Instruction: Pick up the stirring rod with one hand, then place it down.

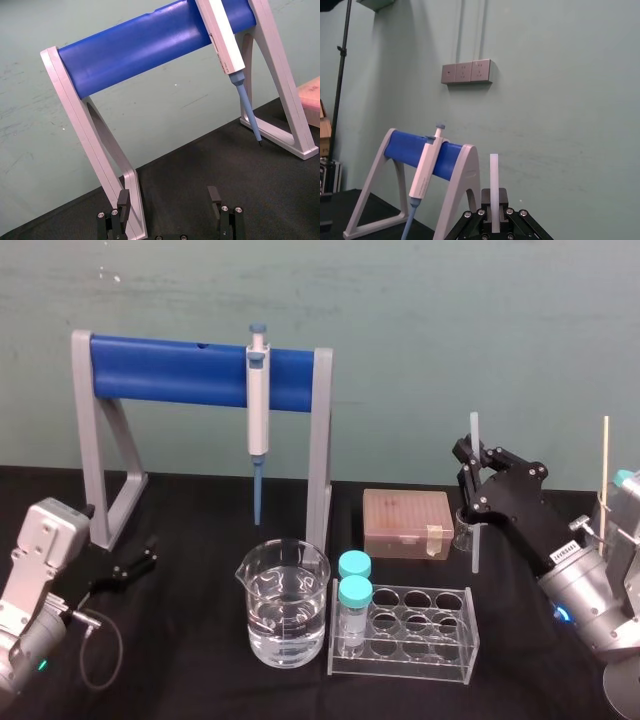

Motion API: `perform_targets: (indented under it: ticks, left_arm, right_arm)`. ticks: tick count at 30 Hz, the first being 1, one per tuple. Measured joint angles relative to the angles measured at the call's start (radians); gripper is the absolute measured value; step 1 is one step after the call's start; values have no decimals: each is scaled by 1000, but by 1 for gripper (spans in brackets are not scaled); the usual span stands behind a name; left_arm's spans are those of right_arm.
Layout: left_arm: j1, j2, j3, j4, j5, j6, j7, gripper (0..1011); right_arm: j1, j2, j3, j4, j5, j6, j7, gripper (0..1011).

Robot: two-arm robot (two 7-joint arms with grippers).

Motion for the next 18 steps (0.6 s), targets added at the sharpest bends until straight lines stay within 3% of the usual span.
perform_targets:
  ticks: [18]
  left_arm:
    - [0, 0, 0, 0, 0, 0, 0, 1000]
  right_arm:
    - [-6, -2, 4, -6, -8, 8, -2, 72]
